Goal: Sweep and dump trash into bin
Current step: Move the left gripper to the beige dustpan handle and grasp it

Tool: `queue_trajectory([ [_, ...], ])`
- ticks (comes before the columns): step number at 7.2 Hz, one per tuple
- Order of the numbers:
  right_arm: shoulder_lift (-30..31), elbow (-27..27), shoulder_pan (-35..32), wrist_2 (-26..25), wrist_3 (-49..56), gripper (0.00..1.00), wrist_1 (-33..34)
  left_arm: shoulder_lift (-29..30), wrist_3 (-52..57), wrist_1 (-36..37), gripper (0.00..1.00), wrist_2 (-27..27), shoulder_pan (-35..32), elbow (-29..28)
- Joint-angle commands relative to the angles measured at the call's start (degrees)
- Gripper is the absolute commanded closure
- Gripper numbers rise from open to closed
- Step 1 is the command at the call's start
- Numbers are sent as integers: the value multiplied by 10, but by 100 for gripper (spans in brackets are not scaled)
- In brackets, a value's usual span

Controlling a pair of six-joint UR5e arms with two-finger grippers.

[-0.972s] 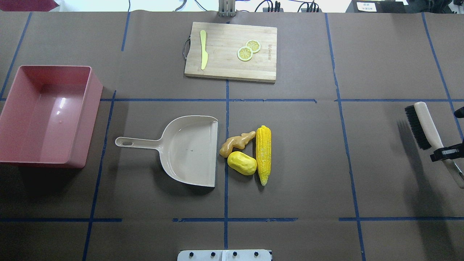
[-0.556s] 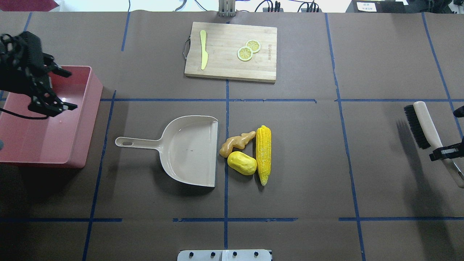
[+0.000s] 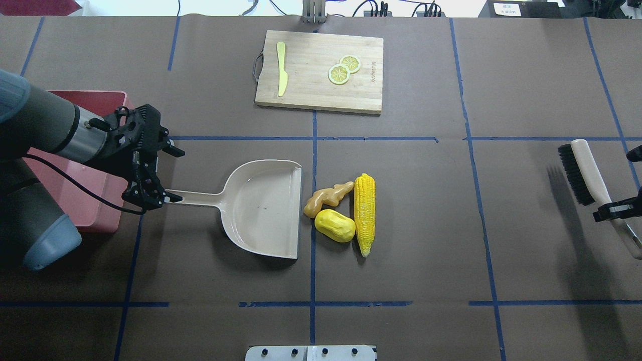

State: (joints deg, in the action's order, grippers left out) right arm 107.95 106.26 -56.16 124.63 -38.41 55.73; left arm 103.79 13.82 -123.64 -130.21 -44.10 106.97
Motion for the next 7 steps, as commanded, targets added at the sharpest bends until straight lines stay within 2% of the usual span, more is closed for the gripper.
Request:
queue_trajectory([
  [1, 0, 0, 0, 0, 0, 100, 0, 7, 2, -3, 0, 0, 33, -39],
  [3, 0, -1, 0, 0, 0, 100, -1, 24, 2, -8, 0, 50, 42, -58],
  [7, 1, -1, 0, 0, 0, 100, -1, 34, 0, -44, 0, 53, 74, -114],
])
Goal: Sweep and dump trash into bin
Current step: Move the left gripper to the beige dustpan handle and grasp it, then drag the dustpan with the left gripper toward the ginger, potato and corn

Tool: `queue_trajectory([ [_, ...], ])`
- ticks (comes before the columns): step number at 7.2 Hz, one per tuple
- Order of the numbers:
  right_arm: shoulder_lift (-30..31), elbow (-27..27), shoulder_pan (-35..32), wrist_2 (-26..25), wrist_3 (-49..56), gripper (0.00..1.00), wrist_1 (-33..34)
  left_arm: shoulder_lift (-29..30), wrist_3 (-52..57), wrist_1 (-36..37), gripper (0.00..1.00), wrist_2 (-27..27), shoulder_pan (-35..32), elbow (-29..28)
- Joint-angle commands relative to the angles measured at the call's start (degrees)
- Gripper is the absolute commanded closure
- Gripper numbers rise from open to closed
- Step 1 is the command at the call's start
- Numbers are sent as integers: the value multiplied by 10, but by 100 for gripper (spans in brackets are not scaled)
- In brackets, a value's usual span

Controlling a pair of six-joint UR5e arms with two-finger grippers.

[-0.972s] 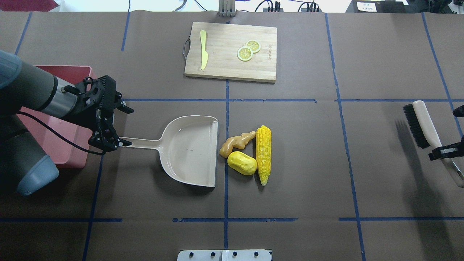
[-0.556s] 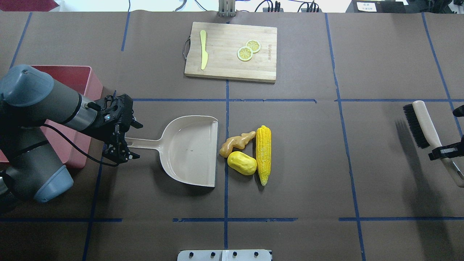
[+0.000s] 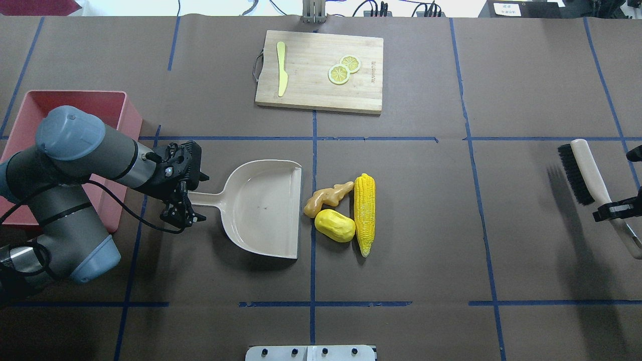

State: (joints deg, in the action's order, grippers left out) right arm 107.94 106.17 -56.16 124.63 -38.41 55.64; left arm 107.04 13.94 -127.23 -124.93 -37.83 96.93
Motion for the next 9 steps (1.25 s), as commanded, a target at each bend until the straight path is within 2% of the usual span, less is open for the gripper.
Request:
queue_trajectory([
  [1, 1, 0, 0, 0, 0, 100, 0, 2, -3, -8, 0, 0, 19, -17],
  [3, 2, 0, 0, 0, 0, 100, 0, 6, -4, -8, 2, 0, 25, -24],
  [4, 2, 0, 0, 0, 0, 100, -1, 7, -5, -8, 20, 0, 25, -24],
  [5, 2, 0, -2, 0, 0, 100, -1, 8, -5, -7, 57, -1, 25, -18],
  [7, 2, 0, -2, 0, 0, 100, -1, 17, 0, -7, 92, 6, 15, -17],
  [9, 2, 1, -2, 0, 0, 100, -1, 32, 0, -6, 95, 29, 15, -14],
])
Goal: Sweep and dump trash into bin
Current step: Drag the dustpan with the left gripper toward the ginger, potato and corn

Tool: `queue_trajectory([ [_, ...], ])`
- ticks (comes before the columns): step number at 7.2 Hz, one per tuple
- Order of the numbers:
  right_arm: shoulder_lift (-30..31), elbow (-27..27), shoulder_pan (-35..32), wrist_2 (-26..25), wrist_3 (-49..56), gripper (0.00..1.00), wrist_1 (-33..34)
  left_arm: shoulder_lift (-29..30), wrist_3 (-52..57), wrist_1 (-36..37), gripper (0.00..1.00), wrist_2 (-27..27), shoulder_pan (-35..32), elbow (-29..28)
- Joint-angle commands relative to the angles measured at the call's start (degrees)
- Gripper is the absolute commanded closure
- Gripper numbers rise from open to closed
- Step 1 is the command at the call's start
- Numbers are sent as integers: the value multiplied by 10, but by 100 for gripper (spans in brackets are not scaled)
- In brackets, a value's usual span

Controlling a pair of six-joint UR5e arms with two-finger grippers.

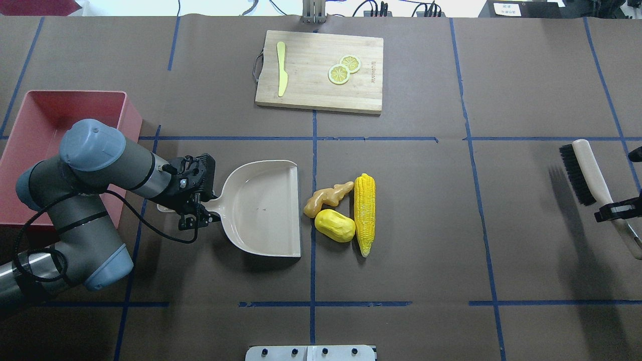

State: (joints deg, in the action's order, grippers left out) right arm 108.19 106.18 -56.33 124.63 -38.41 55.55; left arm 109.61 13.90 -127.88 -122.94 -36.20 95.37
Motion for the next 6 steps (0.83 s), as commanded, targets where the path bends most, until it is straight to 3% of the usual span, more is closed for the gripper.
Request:
queue_trajectory([
  [1, 0, 1, 0, 0, 0, 100, 0, 6, 0, 2, 98, 11, -8, 2],
  [5, 0, 1, 0, 0, 0, 100, 0, -2, 2, 9, 100, 7, -41, 15],
  [6, 0, 2, 0, 0, 0, 100, 0, -1, 10, 51, 100, 6, -40, 29],
])
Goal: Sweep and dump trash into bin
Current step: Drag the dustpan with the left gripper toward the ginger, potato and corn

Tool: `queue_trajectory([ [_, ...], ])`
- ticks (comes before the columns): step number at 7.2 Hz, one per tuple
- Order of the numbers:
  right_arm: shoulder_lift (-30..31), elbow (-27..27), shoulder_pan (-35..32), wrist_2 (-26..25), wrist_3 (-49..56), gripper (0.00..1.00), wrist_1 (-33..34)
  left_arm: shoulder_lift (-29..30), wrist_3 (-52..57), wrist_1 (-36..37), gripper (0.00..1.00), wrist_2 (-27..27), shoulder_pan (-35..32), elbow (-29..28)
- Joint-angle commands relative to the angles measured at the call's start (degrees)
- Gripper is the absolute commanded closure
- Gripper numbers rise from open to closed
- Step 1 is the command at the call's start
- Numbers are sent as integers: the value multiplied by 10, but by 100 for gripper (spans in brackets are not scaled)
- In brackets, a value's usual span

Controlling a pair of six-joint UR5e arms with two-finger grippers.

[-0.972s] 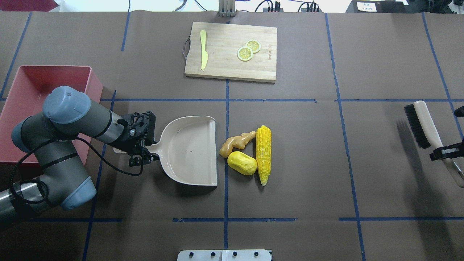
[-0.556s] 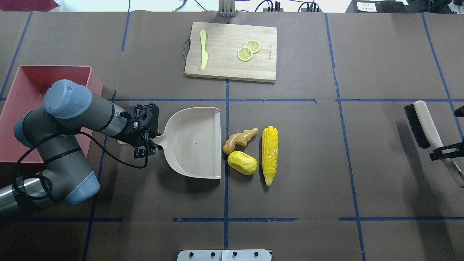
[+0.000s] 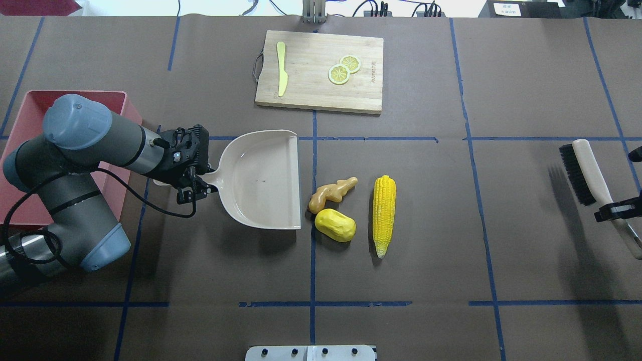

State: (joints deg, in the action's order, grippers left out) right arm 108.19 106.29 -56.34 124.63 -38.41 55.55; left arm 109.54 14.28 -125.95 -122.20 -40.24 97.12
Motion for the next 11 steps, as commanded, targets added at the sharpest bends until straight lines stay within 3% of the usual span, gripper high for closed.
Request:
queue_trajectory([
  [1, 0, 0, 0, 0, 0, 100, 0, 3, 54, 130, 100, -1, 2, 51],
  [2, 0, 1, 0, 0, 0, 100, 0, 14, 100, 236, 100, -1, 2, 96],
  [3, 1, 1, 0, 0, -1, 100, -1, 23, 108, 259, 100, 9, 16, 101],
  [5, 0, 1, 2, 0, -1, 100, 0, 25, 102, 256, 100, 73, 73, 91],
  [9, -1, 4, 2, 3, -4, 100, 0, 37, -24, 256, 100, 72, 74, 74],
  [11, -7, 19, 10, 4, -40, 100, 1, 50, -33, 255, 100, 72, 74, 58],
])
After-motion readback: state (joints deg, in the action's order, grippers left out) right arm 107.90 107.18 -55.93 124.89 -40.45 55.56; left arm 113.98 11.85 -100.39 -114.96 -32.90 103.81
